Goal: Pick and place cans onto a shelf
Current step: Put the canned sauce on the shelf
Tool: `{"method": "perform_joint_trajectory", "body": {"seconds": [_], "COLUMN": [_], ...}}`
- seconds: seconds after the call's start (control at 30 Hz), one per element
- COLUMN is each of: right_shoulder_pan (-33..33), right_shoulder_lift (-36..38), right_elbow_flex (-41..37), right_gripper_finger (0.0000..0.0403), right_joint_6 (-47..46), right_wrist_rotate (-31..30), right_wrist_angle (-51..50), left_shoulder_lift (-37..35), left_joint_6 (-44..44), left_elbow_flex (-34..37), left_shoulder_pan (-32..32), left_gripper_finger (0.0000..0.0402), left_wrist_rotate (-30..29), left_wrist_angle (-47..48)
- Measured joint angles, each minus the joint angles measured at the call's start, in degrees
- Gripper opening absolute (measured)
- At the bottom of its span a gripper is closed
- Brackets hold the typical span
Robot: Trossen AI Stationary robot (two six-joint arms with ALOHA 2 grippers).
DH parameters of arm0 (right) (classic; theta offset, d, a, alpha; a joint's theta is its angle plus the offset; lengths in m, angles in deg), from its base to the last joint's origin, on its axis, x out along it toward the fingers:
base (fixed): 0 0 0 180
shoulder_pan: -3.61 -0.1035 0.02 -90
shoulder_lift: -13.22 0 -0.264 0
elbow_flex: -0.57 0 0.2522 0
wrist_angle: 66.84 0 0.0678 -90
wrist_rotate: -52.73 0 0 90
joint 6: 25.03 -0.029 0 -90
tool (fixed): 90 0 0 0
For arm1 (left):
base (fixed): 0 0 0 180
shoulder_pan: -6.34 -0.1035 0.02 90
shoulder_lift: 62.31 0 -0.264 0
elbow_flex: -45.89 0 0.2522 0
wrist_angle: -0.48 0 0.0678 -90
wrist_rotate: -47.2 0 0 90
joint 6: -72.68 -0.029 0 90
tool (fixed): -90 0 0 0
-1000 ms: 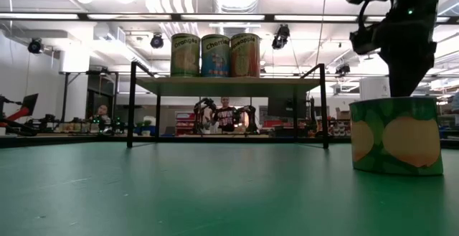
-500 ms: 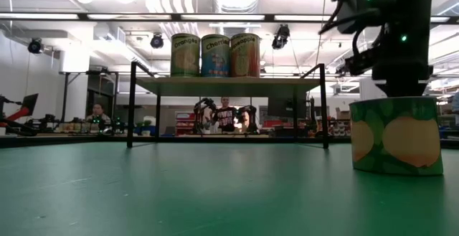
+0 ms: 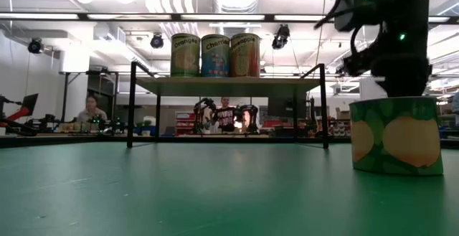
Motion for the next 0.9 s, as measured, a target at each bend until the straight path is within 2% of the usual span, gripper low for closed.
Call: {"method": "perform_joint_trajectory", "body": {"seconds": [0.17, 0.3, 0.43, 0.57, 0.67, 0.9], "right_shoulder_pan": [-2.17, -6.24, -10.04, -10.70, -8.00, 5.36], "right_shoulder_lift": [3.48, 4.87, 4.00, 1.51, -1.40, -11.06], "right_elbow_flex": [4.90, 11.84, 20.39, 29.82, 36.96, 52.23], "right_gripper_finger": [0.0297, 0.0300, 0.0296, 0.0295, 0.0295, 0.0295], "right_joint_6": [-2.50, -3.73, -3.67, 2.02, 8.80, 19.24], "right_wrist_rotate": [1.31, 0.80, -4.60, -13.79, -17.38, -17.76], "right_wrist_angle": [-2.88, -3.26, -3.52, -5.11, -7.04, -20.92], "left_shoulder_lift": [-0.04, -0.07, -0.07, -0.07, -0.16, -3.47], "left_joint_6": [-0.02, -0.02, 0.04, 0.14, -0.75, -6.00], "left_elbow_flex": [0.00, 0.00, 0.00, 0.00, -0.02, -0.02], "left_shoulder_pan": [0.00, 0.00, 0.00, 0.00, 0.00, 0.00], "left_gripper_finger": [0.0000, 0.0000, 0.0000, 0.0000, 0.0000, 0.0000], "left_wrist_rotate": [-0.01, -0.02, -0.02, 0.00, -0.02, -2.05], "left_wrist_angle": [-0.02, -0.07, -0.30, -2.58, -4.27, -5.73]}}
